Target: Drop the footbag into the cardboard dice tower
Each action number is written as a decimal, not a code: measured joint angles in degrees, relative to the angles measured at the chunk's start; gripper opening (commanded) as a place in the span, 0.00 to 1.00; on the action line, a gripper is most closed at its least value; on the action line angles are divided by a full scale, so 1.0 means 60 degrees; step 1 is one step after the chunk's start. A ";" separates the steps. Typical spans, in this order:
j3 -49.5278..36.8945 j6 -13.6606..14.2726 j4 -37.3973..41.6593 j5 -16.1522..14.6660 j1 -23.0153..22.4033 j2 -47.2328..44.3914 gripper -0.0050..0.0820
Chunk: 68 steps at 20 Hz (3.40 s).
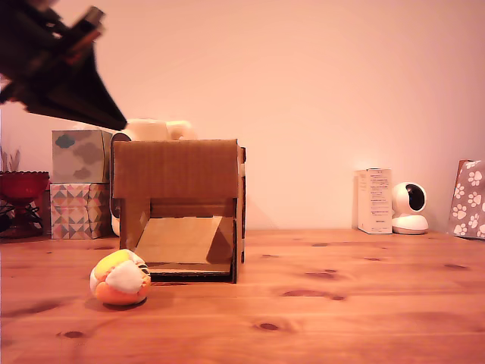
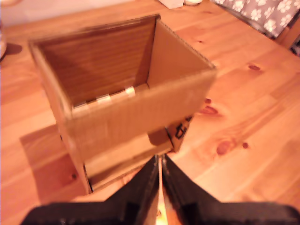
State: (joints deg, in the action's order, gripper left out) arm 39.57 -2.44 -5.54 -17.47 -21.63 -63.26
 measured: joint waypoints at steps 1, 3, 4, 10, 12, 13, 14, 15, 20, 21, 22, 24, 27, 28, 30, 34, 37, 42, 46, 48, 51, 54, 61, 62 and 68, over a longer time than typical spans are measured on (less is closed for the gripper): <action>-0.0277 -0.0091 0.0069 -0.0004 0.0000 0.0291 0.04; -0.0834 -0.0328 0.0091 0.0004 0.0000 0.0845 0.04; -0.1096 -0.0488 0.0073 0.0004 0.0004 0.1053 0.04; -0.1661 -0.0794 -0.0725 0.0044 0.0004 0.1534 0.04; -0.1661 -0.0798 -0.0871 0.0069 0.0004 0.1501 0.04; -0.1661 -0.0798 -0.0860 0.0084 0.0004 0.1435 0.04; -0.1661 -0.0798 -0.0856 0.0182 0.0004 0.1293 0.04; -0.1661 -0.0794 -0.0834 0.0208 0.0004 0.1082 0.04; -0.1661 -0.0790 -0.0062 0.0248 0.0004 -0.0076 0.05; -0.1661 -0.0790 0.0146 0.0248 0.0004 -0.0262 0.13; -0.1661 -0.0790 0.0306 0.0244 0.0004 -0.0426 0.35; -0.1661 -0.0790 0.0743 0.0244 0.0004 -0.0688 0.83; -0.1661 -0.0790 0.1432 0.0248 0.0004 -0.1158 0.96; -0.1661 -0.0790 0.1606 0.0248 0.0004 -0.1330 0.96; -0.1661 -0.0790 0.1916 0.0248 0.0004 -0.1698 0.96; -0.1661 -0.0790 0.2885 0.0248 0.0004 -0.2455 0.96; -0.1661 -0.0787 0.3676 0.0251 0.0004 -0.3198 0.96; -0.1661 -0.0790 0.4517 0.0255 0.0004 -0.4568 0.95; -0.1661 -0.0790 0.4765 0.0248 0.0004 -0.4994 0.77; -0.1661 -0.0790 0.4783 0.0248 0.0004 -0.5111 0.44; -0.1661 -0.0798 0.4794 0.0168 0.0004 -0.5125 0.23; -0.1632 -0.0984 0.4623 -0.0262 0.0055 -0.5089 0.23; -0.1625 -0.1290 0.2681 -0.1111 0.0040 -0.3049 0.23; -0.1625 -0.1290 0.2433 -0.1107 0.0040 -0.2586 0.23; -0.1625 -0.1290 0.1756 -0.1107 0.0040 0.0058 0.23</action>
State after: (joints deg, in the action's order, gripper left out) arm 29.82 -10.17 4.99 -24.12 -21.39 -62.92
